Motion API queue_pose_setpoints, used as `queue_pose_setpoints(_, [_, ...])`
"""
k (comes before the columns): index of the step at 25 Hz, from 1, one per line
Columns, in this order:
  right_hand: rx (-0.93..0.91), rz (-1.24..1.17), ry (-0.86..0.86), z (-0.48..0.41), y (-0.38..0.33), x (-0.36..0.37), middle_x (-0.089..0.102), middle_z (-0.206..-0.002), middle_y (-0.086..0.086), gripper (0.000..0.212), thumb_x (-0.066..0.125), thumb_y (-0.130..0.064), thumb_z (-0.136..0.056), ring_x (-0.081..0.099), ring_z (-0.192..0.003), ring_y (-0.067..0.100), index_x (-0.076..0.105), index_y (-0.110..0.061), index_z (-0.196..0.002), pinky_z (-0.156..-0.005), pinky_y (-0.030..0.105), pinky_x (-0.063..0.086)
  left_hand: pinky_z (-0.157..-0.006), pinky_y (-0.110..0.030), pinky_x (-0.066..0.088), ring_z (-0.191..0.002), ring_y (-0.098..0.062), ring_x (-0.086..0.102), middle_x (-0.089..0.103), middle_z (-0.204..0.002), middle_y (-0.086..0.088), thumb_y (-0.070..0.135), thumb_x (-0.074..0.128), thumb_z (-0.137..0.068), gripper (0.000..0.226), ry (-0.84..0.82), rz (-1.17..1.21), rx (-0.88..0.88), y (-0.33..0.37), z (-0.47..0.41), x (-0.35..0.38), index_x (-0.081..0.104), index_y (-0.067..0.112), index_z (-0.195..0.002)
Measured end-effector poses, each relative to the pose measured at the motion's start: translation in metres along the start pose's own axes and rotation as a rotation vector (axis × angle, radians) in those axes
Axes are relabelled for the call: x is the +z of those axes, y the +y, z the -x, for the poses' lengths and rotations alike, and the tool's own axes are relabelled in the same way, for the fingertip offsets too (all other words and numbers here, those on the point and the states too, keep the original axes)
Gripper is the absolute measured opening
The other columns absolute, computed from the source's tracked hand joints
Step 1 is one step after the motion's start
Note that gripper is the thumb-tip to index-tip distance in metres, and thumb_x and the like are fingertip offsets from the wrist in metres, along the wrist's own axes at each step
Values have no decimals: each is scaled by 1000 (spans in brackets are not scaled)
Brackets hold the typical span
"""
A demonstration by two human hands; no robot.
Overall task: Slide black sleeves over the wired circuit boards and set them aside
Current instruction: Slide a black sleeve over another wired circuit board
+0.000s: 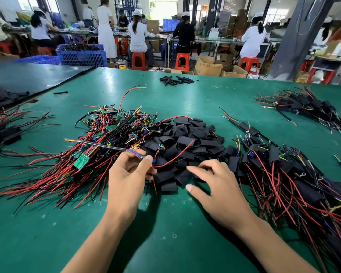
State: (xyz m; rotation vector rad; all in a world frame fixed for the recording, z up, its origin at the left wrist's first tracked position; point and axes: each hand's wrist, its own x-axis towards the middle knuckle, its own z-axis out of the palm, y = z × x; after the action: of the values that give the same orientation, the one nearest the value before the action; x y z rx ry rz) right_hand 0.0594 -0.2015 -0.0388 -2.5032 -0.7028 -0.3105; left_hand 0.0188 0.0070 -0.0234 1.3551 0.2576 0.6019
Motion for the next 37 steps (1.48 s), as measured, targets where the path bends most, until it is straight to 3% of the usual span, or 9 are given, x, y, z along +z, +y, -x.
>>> queue_pose_setpoints(4, [-161, 141, -18, 1, -12, 7, 49, -124, -5, 42, 54, -47, -92, 43, -111, 20, 62, -33, -130, -92, 36, 37, -58, -24, 55, -66, -22, 71, 72, -74, -3, 3, 69, -89, 6, -32, -1, -11, -3, 1, 2, 65, 7, -90])
queue_pose_setpoints(11, [-111, 146, 7, 0, -9, 7, 49, -124, -3, 33, 52, -48, -92, 40, -115, 21, 68, -32, -117, -95, 31, 24, -61, -26, 55, -69, -24, 71, 70, -77, -2, -3, 70, -87, 15, -130, -19, -27, -4, 3, 2, 61, 7, -92])
queue_pose_setpoints(16, [-87, 88, 206, -2, -10, 4, 54, -111, -10, 20, 52, -40, -96, 46, -104, 16, 71, -32, -98, -89, 30, 28, -62, -29, 57, -69, -29, 72, 71, -82, -4, -6, 66, -89, 15, -145, 28, -24, -2, 3, 1, 59, 7, -92])
queue_pose_setpoints(20, [28, -200, 401, -4, -10, -2, 62, -95, -16, 13, 54, -29, -99, 55, -90, 7, 67, -30, -96, -82, 25, 39, -63, -28, 57, -72, -27, 72, 75, -94, -12, -11, 65, -87, 27, -208, 62, -60, 0, 6, 3, 49, 8, -97])
queue_pose_setpoints(22, [171, -453, 443, -4, -11, -6, 65, -76, -10, 12, 51, -30, -103, 60, -66, 0, 59, -31, -94, -64, 14, 42, -64, -27, 58, -73, -28, 73, 74, -95, -14, -13, 63, -87, 30, -228, 69, -69, 0, 7, 4, 44, 7, -101])
queue_pose_setpoints(26, [356, -740, 418, -7, -8, -10, 66, -64, 0, 12, 51, -29, -104, 57, -40, 16, 56, -31, -94, -45, 21, 44, -69, -32, 60, -79, -34, 74, 73, -96, -19, -13, 60, -90, 27, -231, 92, -55, 1, 6, 3, 44, 4, -104])
queue_pose_setpoints(29, [438, -926, 351, -12, -5, -13, 56, -59, -8, 17, 55, -24, -102, 48, -42, 13, 67, -32, -92, -43, 23, 40, -75, -35, 61, -86, -38, 74, 73, -98, -23, -13, 60, -90, 28, -245, 114, -89, 2, 7, 2, 44, 0, -108])
queue_pose_setpoints(34, [497, -1168, 245, -16, 1, -12, 56, -76, 8, 29, 56, -12, -101, 50, -53, 13, 75, -34, -103, -45, 23, 38, -77, -34, 61, -91, -39, 73, 73, -96, -27, -14, 61, -88, 33, -267, 149, -167, 2, 6, 1, 43, 5, -109])
queue_pose_setpoints(37, [487, -1231, 264, -18, 3, -11, 56, -77, 5, 31, 56, -7, -101, 52, -56, 12, 77, -30, -103, -51, 23, 45, -74, -34, 61, -89, -40, 74, 73, -93, -28, -12, 61, -89, 32, -262, 167, -184, 1, 6, 1, 43, 6, -110])
